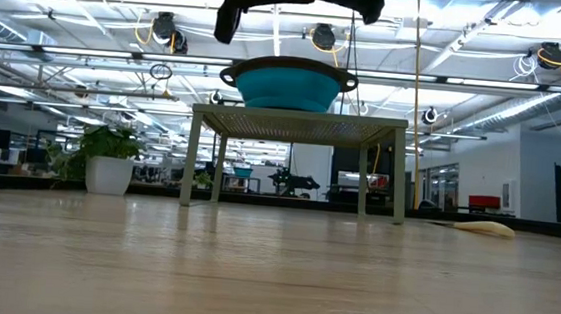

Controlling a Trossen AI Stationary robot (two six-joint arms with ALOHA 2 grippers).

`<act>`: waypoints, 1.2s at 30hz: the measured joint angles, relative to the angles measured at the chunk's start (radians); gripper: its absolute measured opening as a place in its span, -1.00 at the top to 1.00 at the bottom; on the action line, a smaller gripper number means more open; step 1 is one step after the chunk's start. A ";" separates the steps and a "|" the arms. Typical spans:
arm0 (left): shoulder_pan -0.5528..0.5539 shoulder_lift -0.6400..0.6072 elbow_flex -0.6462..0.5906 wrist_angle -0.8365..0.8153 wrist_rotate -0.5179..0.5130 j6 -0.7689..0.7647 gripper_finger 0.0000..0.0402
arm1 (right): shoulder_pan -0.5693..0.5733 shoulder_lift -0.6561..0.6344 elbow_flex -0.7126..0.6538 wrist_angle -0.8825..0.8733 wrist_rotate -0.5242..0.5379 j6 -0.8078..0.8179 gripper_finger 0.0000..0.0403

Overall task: Pick & Place Fruit
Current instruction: Put the peach into the colander on the shelf

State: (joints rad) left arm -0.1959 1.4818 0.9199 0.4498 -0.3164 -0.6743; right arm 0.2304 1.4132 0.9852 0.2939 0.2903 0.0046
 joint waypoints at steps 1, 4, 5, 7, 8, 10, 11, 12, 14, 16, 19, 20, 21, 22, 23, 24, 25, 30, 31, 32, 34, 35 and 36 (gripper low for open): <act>0.000 0.000 0.000 0.000 0.000 0.000 0.39 | 0.000 0.000 0.000 -0.003 -0.004 0.007 0.11; 0.000 0.000 0.000 -0.013 0.005 -0.011 0.38 | 0.000 0.000 0.001 -0.028 -0.008 0.012 0.02; 0.000 0.000 0.000 -0.017 0.005 -0.017 0.38 | 0.000 0.000 0.001 -0.042 -0.008 0.012 -0.02; 0.000 0.001 0.000 -0.021 0.006 -0.019 0.37 | 0.000 0.000 0.001 -0.064 -0.007 0.012 -0.08; 0.000 0.001 0.000 -0.022 0.006 -0.020 0.37 | 0.000 0.000 0.001 -0.069 -0.008 0.012 -0.11; 0.000 0.001 0.000 -0.023 0.006 -0.020 0.37 | 0.000 0.000 0.002 -0.077 -0.007 0.011 -0.16; 0.000 0.001 0.000 -0.023 0.006 -0.020 0.37 | 0.000 0.000 0.002 -0.078 -0.008 0.010 -0.18; 0.000 0.001 0.000 -0.023 0.006 -0.021 0.37 | 0.000 0.000 0.002 -0.080 -0.007 0.010 -0.20; -0.001 0.001 0.000 -0.026 0.010 -0.023 0.36 | 0.000 0.000 0.002 -0.083 -0.007 0.010 -0.23; 0.000 0.001 0.000 -0.030 0.021 -0.024 0.36 | 0.000 0.000 0.002 -0.086 -0.008 0.009 -0.26; 0.000 0.001 0.000 -0.031 0.032 -0.038 0.36 | 0.001 0.000 0.002 -0.088 -0.008 0.010 -0.27; 0.000 0.001 0.000 -0.031 0.036 -0.039 0.36 | 0.001 0.000 0.002 -0.089 -0.008 0.010 -0.27; 0.000 0.001 0.000 -0.032 0.040 -0.039 0.36 | 0.001 0.000 0.001 -0.089 -0.008 0.010 -0.27; 0.000 0.001 0.000 -0.033 0.044 -0.041 0.36 | 0.001 0.000 0.001 -0.090 -0.008 0.008 -0.27; 0.000 0.001 0.000 -0.034 0.048 -0.042 0.36 | 0.001 0.000 0.001 -0.090 -0.008 0.005 -0.27; 0.000 0.001 0.000 -0.035 0.054 -0.045 0.36 | 0.001 0.000 0.001 -0.090 -0.008 0.005 -0.27; 0.000 0.001 0.000 -0.036 0.062 -0.048 0.36 | 0.001 0.000 0.001 -0.090 -0.008 0.005 -0.27; -0.002 0.001 0.000 -0.040 0.109 -0.067 0.36 | 0.002 0.000 0.001 -0.092 -0.013 0.005 -0.28; -0.002 0.001 0.000 -0.043 0.115 -0.068 0.36 | 0.002 0.000 0.001 -0.091 -0.015 0.005 -0.28; -0.002 0.000 0.000 -0.046 0.118 -0.068 0.36 | 0.002 0.000 0.000 -0.091 -0.016 0.004 -0.28; -0.002 0.000 0.000 -0.054 0.119 -0.070 0.36 | 0.002 0.001 0.000 -0.087 -0.018 0.003 -0.28; -0.002 0.000 0.000 -0.059 0.120 -0.071 0.36 | 0.005 0.001 -0.001 -0.083 -0.017 0.003 -0.28; -0.002 0.000 0.000 -0.062 0.119 -0.068 0.36 | 0.009 0.001 -0.001 -0.079 -0.015 -0.001 -0.28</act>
State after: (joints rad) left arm -0.1981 1.4818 0.9203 0.3881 -0.1970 -0.7427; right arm 0.2394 1.4146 0.9844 0.2149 0.2757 0.0036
